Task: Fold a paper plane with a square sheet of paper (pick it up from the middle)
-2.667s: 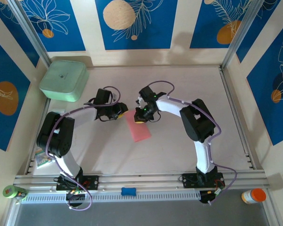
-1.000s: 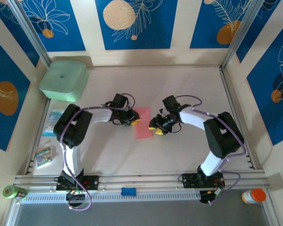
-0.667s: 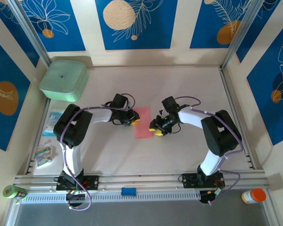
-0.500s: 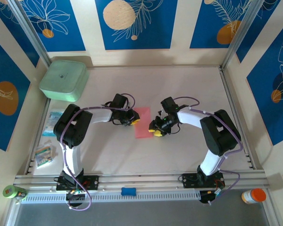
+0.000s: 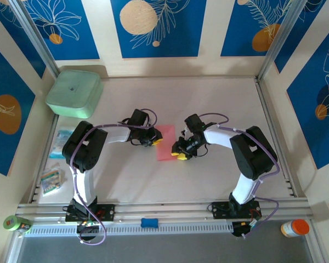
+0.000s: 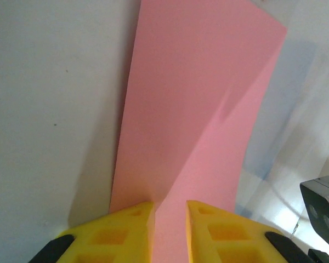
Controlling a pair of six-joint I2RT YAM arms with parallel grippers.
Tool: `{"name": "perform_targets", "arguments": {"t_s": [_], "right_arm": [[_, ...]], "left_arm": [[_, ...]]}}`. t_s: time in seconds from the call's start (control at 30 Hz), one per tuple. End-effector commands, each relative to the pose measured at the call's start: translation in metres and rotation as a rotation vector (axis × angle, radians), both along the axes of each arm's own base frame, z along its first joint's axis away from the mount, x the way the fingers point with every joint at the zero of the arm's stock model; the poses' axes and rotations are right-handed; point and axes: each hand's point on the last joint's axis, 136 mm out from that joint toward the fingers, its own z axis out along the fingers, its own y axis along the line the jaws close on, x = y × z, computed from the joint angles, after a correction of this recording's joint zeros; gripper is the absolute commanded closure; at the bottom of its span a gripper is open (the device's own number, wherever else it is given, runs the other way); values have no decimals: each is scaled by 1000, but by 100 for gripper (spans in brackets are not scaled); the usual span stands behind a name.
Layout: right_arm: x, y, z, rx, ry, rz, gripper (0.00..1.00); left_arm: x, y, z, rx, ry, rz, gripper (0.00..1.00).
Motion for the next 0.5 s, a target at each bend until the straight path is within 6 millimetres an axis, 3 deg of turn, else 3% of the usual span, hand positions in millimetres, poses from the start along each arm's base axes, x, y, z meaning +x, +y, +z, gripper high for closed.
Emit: {"name": "perform_targets", "arguments": {"t_s": [0.0, 0.2, 0.47], "right_arm": [[-2, 10, 7, 44, 3, 37, 63], [2, 12, 6, 47, -12, 35, 62], [23, 2, 1, 3, -79, -5, 62]], "left_arm": [[-12, 8, -21, 46, 53, -1, 77], [-13, 8, -22, 49, 55, -2, 77], [-16, 10, -24, 61, 62, -20, 77]]}}
